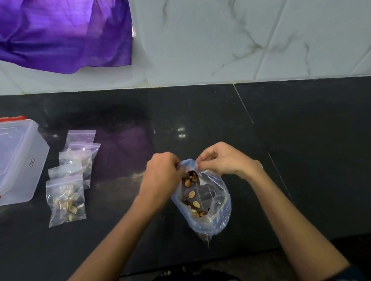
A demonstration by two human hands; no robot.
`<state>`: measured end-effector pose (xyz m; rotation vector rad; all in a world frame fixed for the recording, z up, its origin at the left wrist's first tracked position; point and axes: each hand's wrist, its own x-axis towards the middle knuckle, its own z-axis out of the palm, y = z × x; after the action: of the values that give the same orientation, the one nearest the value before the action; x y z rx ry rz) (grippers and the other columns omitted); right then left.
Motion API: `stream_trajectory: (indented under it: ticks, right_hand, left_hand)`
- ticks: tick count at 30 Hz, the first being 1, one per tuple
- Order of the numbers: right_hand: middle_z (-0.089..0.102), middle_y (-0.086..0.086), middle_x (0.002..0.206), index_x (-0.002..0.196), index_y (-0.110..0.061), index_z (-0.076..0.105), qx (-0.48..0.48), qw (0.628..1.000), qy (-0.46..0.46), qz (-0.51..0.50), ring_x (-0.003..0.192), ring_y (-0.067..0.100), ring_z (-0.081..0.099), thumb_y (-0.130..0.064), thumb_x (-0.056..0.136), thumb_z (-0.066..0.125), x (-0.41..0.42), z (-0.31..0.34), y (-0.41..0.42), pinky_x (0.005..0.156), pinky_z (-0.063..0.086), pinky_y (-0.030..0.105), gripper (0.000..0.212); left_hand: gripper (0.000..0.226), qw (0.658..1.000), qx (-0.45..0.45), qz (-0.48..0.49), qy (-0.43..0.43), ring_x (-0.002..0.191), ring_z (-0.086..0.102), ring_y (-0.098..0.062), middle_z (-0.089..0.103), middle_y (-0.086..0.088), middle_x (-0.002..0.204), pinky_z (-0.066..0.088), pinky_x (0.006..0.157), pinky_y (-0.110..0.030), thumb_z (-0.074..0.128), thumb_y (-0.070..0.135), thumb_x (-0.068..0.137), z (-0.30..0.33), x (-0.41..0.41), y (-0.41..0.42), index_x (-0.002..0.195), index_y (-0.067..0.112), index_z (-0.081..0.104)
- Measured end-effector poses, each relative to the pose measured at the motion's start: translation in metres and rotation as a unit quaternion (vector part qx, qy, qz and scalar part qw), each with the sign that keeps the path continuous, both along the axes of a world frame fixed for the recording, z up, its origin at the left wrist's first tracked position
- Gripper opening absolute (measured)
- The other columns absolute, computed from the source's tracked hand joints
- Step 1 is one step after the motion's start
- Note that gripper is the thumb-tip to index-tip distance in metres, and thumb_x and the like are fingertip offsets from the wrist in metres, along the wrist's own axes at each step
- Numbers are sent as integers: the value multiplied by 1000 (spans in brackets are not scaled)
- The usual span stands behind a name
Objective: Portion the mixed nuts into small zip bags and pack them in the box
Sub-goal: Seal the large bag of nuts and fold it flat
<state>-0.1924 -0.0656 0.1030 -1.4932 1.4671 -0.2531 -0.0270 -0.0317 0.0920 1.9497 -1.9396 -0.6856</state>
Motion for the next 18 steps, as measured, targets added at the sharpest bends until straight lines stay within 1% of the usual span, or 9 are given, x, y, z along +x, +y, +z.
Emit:
stream_trajectory:
  ticks: [3, 6, 8, 9, 11, 13, 14, 16, 18]
  right_hand:
    - [65, -1, 92, 101, -17, 65, -200, 960, 195, -21, 84, 13, 62, -16, 88, 63, 26, -7, 14, 74, 54, 30, 13]
    - [58, 3, 105, 110, -14, 59, -269, 932, 240, -32, 92, 19, 60, -15, 93, 55, 35, -12, 22, 79, 54, 35, 17]
    - [60, 4, 102, 113, -10, 60, -196, 963, 181, -23, 94, 21, 61, -23, 97, 50, 22, -9, 18, 80, 51, 33, 23]
    - [62, 4, 98, 112, -7, 62, -123, 984, 124, -20, 95, 24, 63, -28, 99, 45, 13, -6, 14, 81, 49, 32, 30]
    - [66, 8, 98, 109, -5, 64, 53, 998, -29, -34, 98, 28, 64, -35, 100, 40, -4, 0, 8, 87, 49, 35, 40]
    - [66, 10, 101, 110, -6, 64, 177, 970, -159, -54, 97, 23, 62, -30, 97, 49, -15, -3, 2, 91, 50, 36, 32]
    - [67, 10, 100, 111, -5, 65, 206, 957, -198, -58, 96, 21, 62, -25, 93, 56, -18, -4, 0, 91, 50, 34, 28]
    - [69, 10, 99, 110, -5, 66, 206, 953, -213, -62, 93, 18, 64, -16, 85, 65, -18, -9, -1, 90, 51, 33, 27]
    - [71, 8, 97, 106, -7, 69, 130, 980, -146, -48, 91, 16, 65, -15, 83, 69, -12, -14, 1, 89, 52, 33, 24]
  left_hand:
    - [17, 986, -78, -24, -145, 75, 59, -21, 48, -3, 78, 41, 61, -29, 47, 5, 94, 12, -20, 9, 78, 8, 50]
    - [13, 988, -90, -18, -127, 80, 61, -23, 48, 0, 80, 42, 63, -29, 50, 9, 95, 15, -23, 7, 82, 9, 53]
    - [19, 1000, -10, 11, 1, 79, 64, -19, 62, 0, 84, 51, 64, -31, 61, 27, 91, 13, -9, -1, 85, 9, 62]
    - [27, 990, 77, 32, 114, 81, 65, -17, 67, -1, 88, 53, 66, -31, 65, 38, 87, 13, 0, -4, 91, 12, 67]
    - [42, 891, 275, 82, 353, 81, 67, -16, 71, -4, 90, 54, 68, -29, 64, 49, 84, 15, 14, -10, 99, 11, 70]
    - [39, 799, 375, 111, 457, 71, 69, -16, 71, -6, 82, 57, 64, -30, 64, 42, 85, 11, 23, -15, 101, 7, 68]
    - [34, 786, 390, 115, 465, 70, 68, -17, 71, -7, 81, 58, 63, -30, 66, 36, 85, 7, 25, -17, 101, 6, 68]
    - [23, 812, 356, 128, 444, 74, 66, -18, 70, -9, 86, 56, 65, -29, 71, 23, 82, 0, 22, -18, 96, 5, 70]
    - [11, 917, 201, 109, 327, 67, 61, -11, 68, -4, 79, 50, 60, -20, 76, 14, 78, -7, 15, -15, 86, 8, 72]
